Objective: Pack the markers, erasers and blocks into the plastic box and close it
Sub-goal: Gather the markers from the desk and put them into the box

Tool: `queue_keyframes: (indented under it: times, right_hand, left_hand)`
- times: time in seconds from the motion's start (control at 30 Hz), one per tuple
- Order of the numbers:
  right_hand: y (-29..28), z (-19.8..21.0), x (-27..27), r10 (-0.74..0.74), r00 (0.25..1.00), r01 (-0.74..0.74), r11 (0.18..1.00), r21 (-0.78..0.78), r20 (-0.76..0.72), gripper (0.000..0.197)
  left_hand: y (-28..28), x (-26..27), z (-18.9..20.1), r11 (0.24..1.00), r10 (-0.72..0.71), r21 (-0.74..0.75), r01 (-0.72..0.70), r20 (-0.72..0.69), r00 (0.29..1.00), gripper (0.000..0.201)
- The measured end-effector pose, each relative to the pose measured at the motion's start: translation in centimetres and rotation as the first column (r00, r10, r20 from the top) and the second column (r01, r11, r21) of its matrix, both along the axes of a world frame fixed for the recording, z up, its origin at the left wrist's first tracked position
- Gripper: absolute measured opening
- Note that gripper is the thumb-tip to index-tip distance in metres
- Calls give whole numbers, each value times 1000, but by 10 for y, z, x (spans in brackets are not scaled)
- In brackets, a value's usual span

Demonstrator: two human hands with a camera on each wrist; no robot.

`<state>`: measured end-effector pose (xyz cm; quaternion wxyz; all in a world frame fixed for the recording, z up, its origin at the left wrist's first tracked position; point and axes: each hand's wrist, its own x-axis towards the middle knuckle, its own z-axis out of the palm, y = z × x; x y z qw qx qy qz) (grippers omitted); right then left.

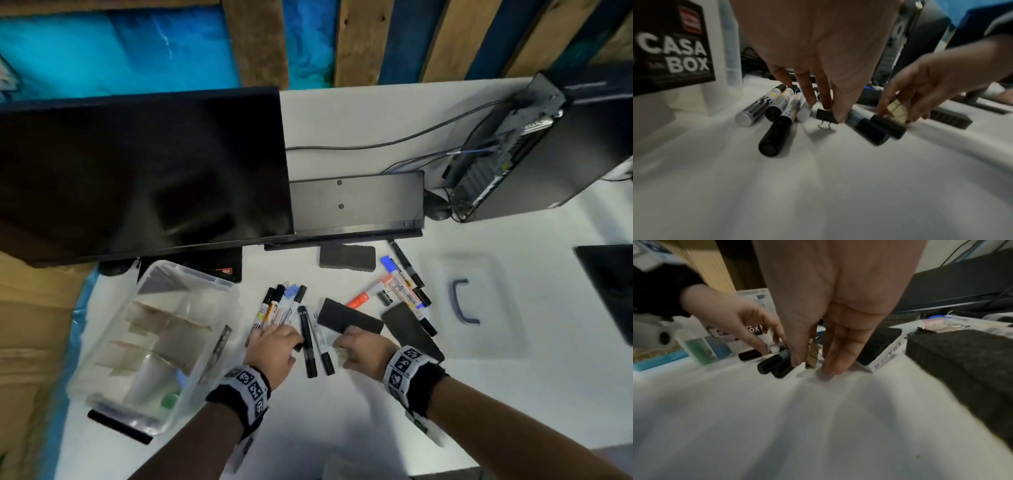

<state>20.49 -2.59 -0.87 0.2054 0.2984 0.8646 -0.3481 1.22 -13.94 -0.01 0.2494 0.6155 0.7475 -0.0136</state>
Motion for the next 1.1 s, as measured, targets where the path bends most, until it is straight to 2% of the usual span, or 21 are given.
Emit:
queue_keyframes:
  times: [0.1, 0.2, 0.27, 0.33, 0.4, 0.47, 0.57, 0.73, 0.87, 0.97, 1.03, 1.1]
  right_hand:
    - [2, -10, -4, 45, 999, -44, 999, -9, 19, 35]
    - [7, -12, -5, 68, 997, -67, 998, -16, 25, 36]
    - [11, -6, -4, 117, 993, -117, 993, 0, 16, 37]
    - [17, 5, -4, 155, 986, -151, 987, 50, -68, 33]
    - [25, 15, -7, 119, 972, -106, 991, 77, -203, 27]
    - [36, 19, -19, 16, 952, -10, 1000, 23, -307, 20]
    - [53, 14, -53, -85, 916, 95, 995, 5, -391, 21]
    - [64, 0, -121, -127, 955, 127, 992, -16, -267, 30]
    - [69, -13, -148, -143, 984, 144, 990, 3, -111, 53]
    - [72, -20, -152, -122, 990, 124, 992, 29, -68, 35]
    - [73, -21, -148, -133, 983, 138, 990, 32, -125, 24]
    - [74, -18, -139, -156, 963, 166, 986, 25, -221, 21]
  left_hand:
    - [10, -2, -7, 998, -37, -46, 35, -54, 998, 34]
    - [15, -4, -13, 998, 4, -59, -8, -60, 998, 33]
    - [14, -3, -14, 997, 59, -39, -59, -14, 998, 36]
    - [10, -4, -14, 991, 121, 45, -125, 80, 989, 37]
    - [3, -6, -11, 967, 200, 114, -229, 221, 955, 33]
    - [-7, -8, -6, 935, 286, 106, -338, 335, 898, 28]
    - [-20, -13, -3, 906, 357, 82, -415, 377, 855, 24]
    - [-29, -21, 5, 874, 420, 61, -481, 399, 815, 26]
    - [-29, -21, 10, 863, 439, 66, -500, 392, 809, 32]
    - [-26, -20, 9, 881, 398, 68, -467, 425, 813, 27]
    - [-25, -20, 8, 884, 377, 87, -459, 448, 811, 24]
    - [-22, -19, 7, 890, 345, 115, -441, 464, 816, 20]
